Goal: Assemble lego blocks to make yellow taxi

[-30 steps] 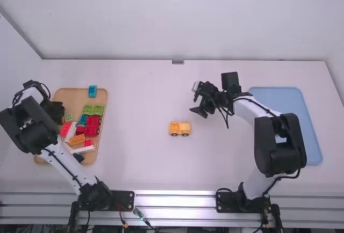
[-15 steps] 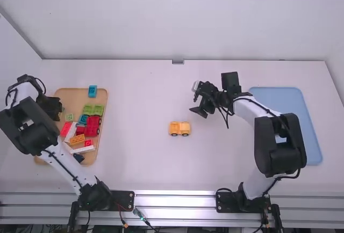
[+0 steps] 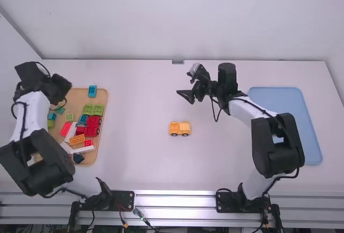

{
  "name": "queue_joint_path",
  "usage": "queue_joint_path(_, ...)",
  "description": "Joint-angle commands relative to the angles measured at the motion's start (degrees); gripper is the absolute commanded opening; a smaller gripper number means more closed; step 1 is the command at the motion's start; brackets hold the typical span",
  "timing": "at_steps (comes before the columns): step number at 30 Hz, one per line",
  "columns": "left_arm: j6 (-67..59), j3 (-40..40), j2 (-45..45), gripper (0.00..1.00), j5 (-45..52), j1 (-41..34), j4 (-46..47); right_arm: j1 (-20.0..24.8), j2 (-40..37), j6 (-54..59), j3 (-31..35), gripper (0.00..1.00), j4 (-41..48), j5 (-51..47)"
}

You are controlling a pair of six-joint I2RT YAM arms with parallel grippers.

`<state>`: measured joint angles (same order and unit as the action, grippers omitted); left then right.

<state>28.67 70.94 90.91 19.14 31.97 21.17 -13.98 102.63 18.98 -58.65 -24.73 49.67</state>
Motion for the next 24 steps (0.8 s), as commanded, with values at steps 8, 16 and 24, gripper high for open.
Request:
queue_joint_path(8, -22.6, -22.0, -8.5, 0.15, 38.3, -18.9, -27.1, -2.1, 2.9, -23.8, -4.9, 0.99, -7.7, 5.7)
queue_joint_path(16, -25.1, -26.7, -3.1, 0.11, 50.7, -29.0, -46.7, 0.2, 15.1, -33.3, -16.6, 0.96, -12.7, 36.2)
queue_joint_path(24, -25.1, -26.8, 3.4, 0.10, 55.9, -31.5, -58.6, -2.0, 20.0, -36.0, -21.6, 0.93, -11.1, 39.7)
